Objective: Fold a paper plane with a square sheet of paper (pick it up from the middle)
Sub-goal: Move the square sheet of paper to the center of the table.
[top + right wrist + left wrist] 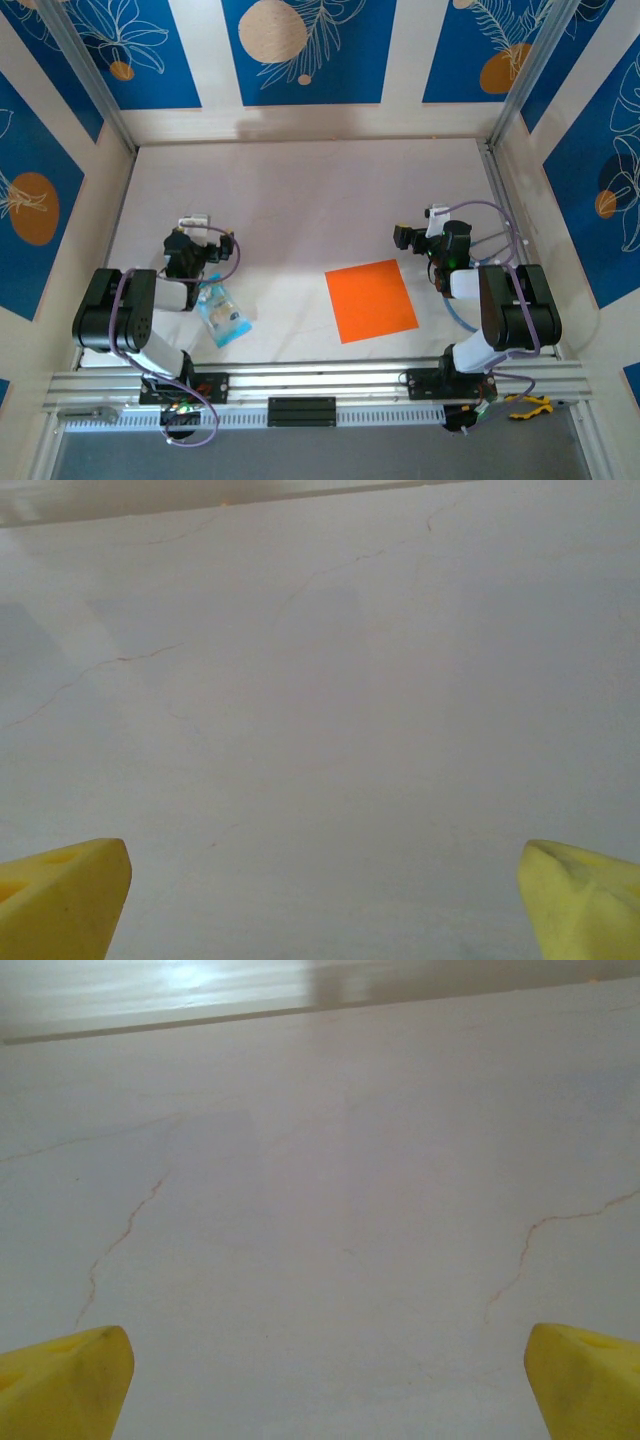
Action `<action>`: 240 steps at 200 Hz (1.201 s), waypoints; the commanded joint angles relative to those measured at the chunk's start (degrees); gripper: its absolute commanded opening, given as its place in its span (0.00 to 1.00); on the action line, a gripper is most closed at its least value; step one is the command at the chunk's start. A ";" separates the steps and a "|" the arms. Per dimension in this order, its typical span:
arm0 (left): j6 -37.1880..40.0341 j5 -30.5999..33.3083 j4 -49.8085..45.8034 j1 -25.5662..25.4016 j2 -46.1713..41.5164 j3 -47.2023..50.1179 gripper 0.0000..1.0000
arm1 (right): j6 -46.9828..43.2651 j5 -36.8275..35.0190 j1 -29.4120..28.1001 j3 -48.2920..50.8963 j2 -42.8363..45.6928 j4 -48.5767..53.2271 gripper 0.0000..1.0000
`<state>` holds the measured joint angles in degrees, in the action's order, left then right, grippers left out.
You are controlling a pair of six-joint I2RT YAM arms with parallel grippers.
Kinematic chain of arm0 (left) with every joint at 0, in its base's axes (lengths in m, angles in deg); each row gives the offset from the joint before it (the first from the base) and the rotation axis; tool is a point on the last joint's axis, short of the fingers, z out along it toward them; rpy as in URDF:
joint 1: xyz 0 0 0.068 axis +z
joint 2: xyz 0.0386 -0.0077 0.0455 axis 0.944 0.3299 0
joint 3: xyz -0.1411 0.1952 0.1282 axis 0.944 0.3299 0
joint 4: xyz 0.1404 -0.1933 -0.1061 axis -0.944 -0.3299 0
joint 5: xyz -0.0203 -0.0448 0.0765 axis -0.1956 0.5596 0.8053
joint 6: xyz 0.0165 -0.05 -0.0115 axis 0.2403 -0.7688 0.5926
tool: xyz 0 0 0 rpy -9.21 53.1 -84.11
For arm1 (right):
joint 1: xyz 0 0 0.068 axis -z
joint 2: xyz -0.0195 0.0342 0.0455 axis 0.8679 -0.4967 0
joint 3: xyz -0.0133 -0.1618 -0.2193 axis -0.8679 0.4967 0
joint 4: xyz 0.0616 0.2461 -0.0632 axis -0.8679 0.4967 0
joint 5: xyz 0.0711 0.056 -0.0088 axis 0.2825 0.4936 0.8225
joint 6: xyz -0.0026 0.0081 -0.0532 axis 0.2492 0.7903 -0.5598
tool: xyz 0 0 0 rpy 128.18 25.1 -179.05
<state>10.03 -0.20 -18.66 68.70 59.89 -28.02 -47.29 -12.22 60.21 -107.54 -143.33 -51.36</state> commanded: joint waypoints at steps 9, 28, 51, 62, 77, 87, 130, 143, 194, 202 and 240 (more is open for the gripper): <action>0.22 -0.99 2.17 -0.17 -5.25 2.31 1.00 | -1.81 2.83 -0.34 -0.28 3.18 0.39 0.99; -1.25 0.36 -9.06 -0.12 -11.55 0.09 1.00 | -1.42 4.12 -0.26 -2.56 7.89 8.69 0.99; -7.93 4.91 -26.96 -0.15 -19.60 -6.16 1.00 | 2.87 3.23 -0.50 -9.21 15.20 28.91 0.99; -11.95 6.16 -33.76 -0.15 -21.73 -9.03 1.00 | 4.86 5.54 -0.43 -10.92 18.20 35.53 0.99; -16.65 6.15 -41.07 -0.15 -23.25 -12.72 1.00 | 10.81 5.89 -0.54 -11.87 22.24 40.89 0.99; -19.90 5.49 -45.42 -0.12 -23.71 -14.77 1.00 | 18.85 4.33 -0.15 -13.11 24.67 45.89 0.99; -33.76 -9.20 -51.49 0.37 -27.00 -14.80 1.00 | 28.26 20.93 1.92 -14.94 31.01 60.91 0.98; -36.74 -18.30 -45.55 0.46 -26.94 -12.26 1.00 | 30.05 22.85 0.90 -15.02 31.38 65.15 0.95; -40.54 -32.90 -43.91 -5.67 -23.45 -12.32 1.00 | 32.53 20.81 -10.22 -12.09 28.95 73.18 0.80; -38.39 -31.44 -47.27 -8.04 -23.53 -13.22 1.00 | 32.89 20.29 -11.97 -11.34 28.36 72.61 0.79; -33.76 -23.32 -53.83 -18.98 -22.75 -15.85 1.00 | 34.96 16.86 -16.93 -10.98 23.55 71.11 0.76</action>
<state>-27.31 -26.23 -67.62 54.47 36.33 -40.81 -14.66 6.82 44.93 -118.57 -117.52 18.30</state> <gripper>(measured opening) 0.998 0.760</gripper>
